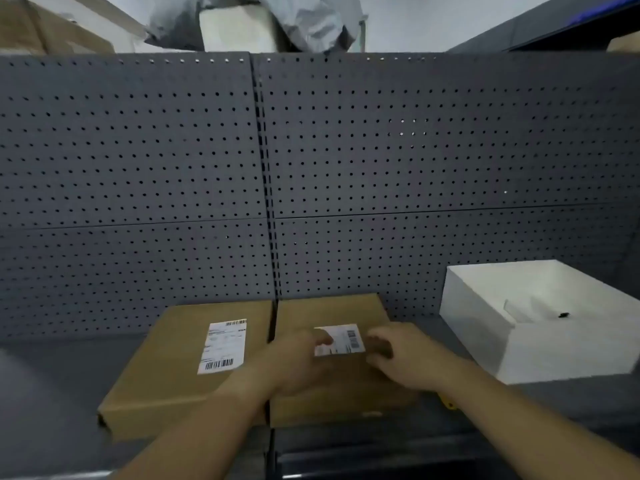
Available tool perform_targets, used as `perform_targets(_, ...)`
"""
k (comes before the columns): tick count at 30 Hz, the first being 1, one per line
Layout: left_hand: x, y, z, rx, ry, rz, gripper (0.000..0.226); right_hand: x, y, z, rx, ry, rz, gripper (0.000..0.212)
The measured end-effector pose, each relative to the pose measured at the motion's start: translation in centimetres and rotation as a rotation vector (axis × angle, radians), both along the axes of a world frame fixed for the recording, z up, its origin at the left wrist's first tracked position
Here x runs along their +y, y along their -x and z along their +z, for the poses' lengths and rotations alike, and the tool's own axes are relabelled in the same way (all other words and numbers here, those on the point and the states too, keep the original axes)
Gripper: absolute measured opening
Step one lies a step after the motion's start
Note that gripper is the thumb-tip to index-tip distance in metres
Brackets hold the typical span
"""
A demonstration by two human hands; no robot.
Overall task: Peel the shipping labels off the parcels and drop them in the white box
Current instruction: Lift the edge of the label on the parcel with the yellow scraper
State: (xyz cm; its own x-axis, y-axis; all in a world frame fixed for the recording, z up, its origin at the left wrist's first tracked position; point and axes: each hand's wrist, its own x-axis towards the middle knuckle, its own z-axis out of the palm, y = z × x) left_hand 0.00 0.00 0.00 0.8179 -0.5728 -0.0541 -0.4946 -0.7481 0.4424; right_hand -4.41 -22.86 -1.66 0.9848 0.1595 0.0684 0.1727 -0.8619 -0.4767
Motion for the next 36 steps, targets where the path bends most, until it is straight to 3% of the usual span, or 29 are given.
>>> perform_targets(8,-3.3,-4.1,-2.4,-0.122,0.036,-0.182,0.040,-0.7,-1.4,-2.8,-0.118,0.027,-0.112,0.035)
perform_targets(13,-5.4,-5.2,-3.6,-0.247,0.013,-0.243,0.025,-1.2,-1.3,-4.3,-0.156,-0.030,-0.104,0.026)
perform_targets(22,-6.7,-6.0,-4.6,-0.333,-0.024,-0.266,0.033,-2.4,-2.0,-5.7,-0.116,-0.052,-0.079,0.049)
perform_targets(36,-7.5,-6.1,-4.3,-0.359,-0.094,-0.252,0.031,-2.7,-2.2,-5.6,-0.111,-0.086,-0.070,0.053)
